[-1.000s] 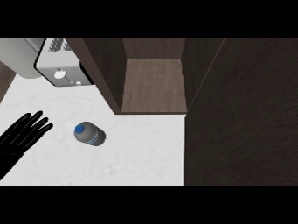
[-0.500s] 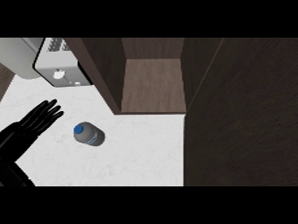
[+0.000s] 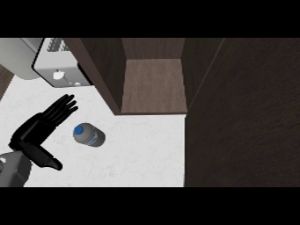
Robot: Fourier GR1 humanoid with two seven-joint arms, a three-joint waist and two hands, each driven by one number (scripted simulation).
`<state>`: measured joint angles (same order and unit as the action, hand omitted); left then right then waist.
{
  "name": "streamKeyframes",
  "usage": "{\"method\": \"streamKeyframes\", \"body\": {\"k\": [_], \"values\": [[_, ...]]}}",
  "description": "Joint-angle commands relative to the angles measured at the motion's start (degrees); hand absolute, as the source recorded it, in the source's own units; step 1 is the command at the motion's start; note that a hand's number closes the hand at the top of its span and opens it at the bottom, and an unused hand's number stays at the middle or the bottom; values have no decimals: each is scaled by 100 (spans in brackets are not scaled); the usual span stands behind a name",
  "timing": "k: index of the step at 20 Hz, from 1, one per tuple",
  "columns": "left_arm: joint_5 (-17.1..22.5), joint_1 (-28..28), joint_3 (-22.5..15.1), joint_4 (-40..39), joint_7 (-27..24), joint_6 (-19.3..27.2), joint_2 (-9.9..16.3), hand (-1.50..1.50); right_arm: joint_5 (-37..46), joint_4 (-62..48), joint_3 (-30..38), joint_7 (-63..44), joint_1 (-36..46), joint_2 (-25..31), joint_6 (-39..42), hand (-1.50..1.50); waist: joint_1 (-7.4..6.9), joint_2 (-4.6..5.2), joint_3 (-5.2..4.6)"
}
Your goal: Pick up the bottled water, place it into the cabinet and close the cabinet
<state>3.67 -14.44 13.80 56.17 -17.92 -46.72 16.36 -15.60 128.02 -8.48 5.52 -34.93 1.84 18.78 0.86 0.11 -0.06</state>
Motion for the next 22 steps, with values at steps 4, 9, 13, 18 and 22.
{"method": "streamKeyframes", "body": {"k": [4, 9, 13, 18, 22], "values": [[-661, -688, -150, -1836, -1078, 136, 50, -150, 328, -74, -349, 314, -310, -111, 110, -150, 61, 13, -4], [-758, -1180, -170, -2823, -1476, 83, 150, -150, -86, 17, -94, 303, -401, 49, 294, -150, 120, 33, -9], [-835, -1169, -295, -3037, -1775, 113, 43, -150, -193, -256, 266, 571, -378, 194, 446, -150, 110, 25, -6], [-993, -1480, -408, -3562, -2091, 289, -55, -150, 104, -191, -19, 393, -172, 92, 268, -150, 137, 47, -13], [-1098, -1287, -539, -3740, -2432, 187, 16, -150, 32, 63, -95, 296, -283, 36, 192, -150, 123, 38, -14]]}}
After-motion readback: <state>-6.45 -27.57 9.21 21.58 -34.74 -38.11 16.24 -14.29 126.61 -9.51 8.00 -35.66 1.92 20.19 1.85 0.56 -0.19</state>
